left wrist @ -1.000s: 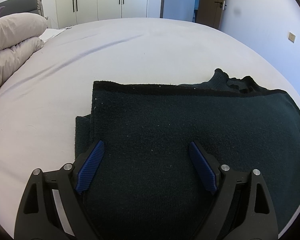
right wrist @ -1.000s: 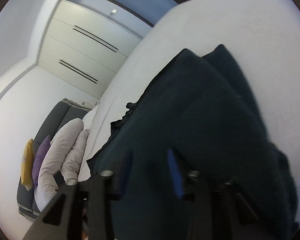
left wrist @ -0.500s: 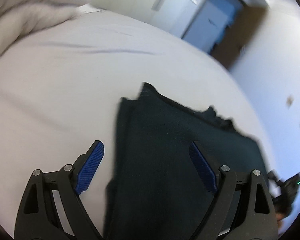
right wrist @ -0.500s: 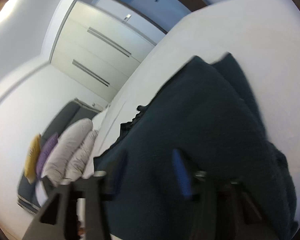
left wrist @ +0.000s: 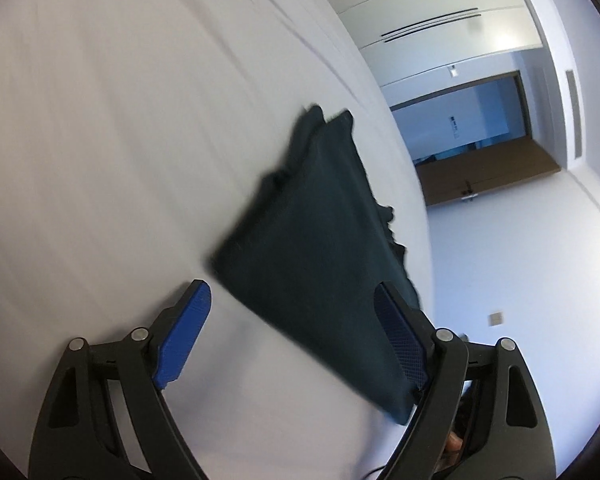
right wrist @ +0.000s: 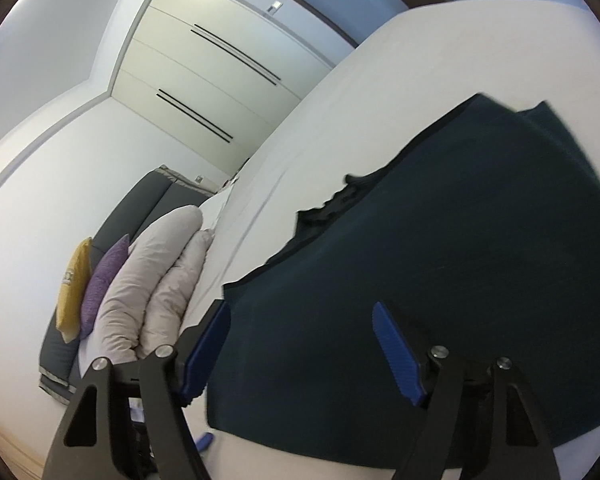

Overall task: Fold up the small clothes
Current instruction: 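Fold the lifted sweater half over with the right tool while the left tool holds the bundle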

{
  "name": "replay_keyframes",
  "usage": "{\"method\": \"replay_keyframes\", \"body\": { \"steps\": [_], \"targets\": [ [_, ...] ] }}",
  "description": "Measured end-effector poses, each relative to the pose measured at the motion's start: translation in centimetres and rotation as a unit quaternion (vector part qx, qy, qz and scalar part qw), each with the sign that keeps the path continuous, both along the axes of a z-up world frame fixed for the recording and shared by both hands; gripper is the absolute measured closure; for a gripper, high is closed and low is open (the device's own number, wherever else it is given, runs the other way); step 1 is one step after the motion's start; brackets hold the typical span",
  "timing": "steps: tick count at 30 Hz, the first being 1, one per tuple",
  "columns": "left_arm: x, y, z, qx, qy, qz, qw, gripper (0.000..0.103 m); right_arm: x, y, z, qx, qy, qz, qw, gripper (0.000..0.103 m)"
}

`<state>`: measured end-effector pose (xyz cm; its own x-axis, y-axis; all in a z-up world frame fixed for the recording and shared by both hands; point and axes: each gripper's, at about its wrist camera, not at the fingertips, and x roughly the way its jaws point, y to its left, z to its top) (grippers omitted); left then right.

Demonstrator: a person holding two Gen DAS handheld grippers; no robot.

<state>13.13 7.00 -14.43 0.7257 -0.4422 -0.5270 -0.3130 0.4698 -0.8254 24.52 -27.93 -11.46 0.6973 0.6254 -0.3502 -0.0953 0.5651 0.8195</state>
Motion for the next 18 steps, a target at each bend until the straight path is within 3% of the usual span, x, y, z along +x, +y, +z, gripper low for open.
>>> {"method": "replay_keyframes", "body": {
  "steps": [5,8,18],
  "targets": [
    [0.7,-1.9,-1.2,-0.028,-0.001,0.022,0.9994,0.02,1.2,2.6,0.6,0.017,0.011,0.03,0.999,0.036],
    [0.8,-1.4,-1.7,-0.066,-0.003,0.054,0.9964,0.02,1.6,4.4,1.1,0.022,0.009,0.046,0.999,0.036],
    [2.4,-0.7,-2.8,-0.173,-0.013,0.119,0.9776,0.023,2.3,8.0,0.9,0.019,0.019,0.075,0.997,0.036]
  ]
}}
